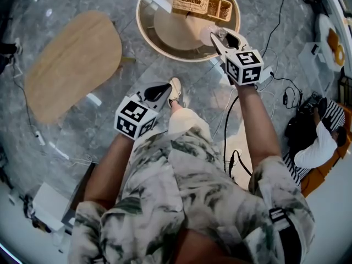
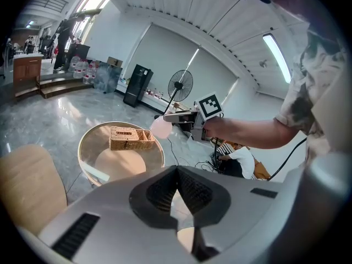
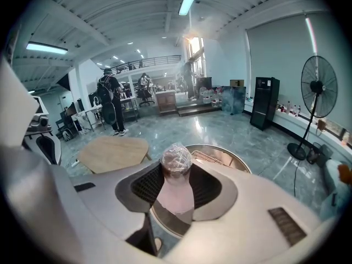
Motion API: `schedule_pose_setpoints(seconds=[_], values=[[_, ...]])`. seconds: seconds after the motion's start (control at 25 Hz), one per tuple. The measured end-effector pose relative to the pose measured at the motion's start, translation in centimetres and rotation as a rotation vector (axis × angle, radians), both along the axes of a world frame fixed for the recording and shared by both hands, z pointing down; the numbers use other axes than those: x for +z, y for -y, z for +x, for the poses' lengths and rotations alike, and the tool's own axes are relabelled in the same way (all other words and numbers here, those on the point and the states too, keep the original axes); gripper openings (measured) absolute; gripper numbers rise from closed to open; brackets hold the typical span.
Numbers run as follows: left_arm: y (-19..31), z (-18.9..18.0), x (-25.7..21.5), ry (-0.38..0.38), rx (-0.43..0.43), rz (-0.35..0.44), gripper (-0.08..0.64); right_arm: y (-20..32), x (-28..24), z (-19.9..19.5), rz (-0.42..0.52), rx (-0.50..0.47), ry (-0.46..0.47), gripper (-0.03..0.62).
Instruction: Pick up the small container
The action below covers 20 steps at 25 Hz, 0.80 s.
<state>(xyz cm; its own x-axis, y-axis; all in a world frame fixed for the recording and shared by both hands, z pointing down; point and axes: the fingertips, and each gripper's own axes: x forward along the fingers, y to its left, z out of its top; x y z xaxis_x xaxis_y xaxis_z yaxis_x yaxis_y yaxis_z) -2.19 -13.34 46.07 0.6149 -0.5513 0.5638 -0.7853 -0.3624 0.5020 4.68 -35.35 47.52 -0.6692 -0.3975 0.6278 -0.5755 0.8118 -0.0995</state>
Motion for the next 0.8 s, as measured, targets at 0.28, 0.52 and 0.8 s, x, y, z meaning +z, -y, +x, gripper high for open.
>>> schedule_pose_setpoints(seconds=[0.28, 0.52, 0.8], values=[[0.8, 0.1, 0.2, 0.002, -0.010, -0.006, 0.022, 0.9, 0.7, 0.4, 0.002, -0.003, -0.011, 0.160], [1.6, -0.2, 1.0, 0.007, -0.022, -0.017, 0.021, 1.9, 2.4, 0.6, -0.007, -0.002, -0.021, 0.159], [1.9, -0.1, 1.3, 0.020, -0.028, -0.034, 0.023, 2.4, 3.5, 0.7, -0.015, -0.011, -0.024, 0.158]])
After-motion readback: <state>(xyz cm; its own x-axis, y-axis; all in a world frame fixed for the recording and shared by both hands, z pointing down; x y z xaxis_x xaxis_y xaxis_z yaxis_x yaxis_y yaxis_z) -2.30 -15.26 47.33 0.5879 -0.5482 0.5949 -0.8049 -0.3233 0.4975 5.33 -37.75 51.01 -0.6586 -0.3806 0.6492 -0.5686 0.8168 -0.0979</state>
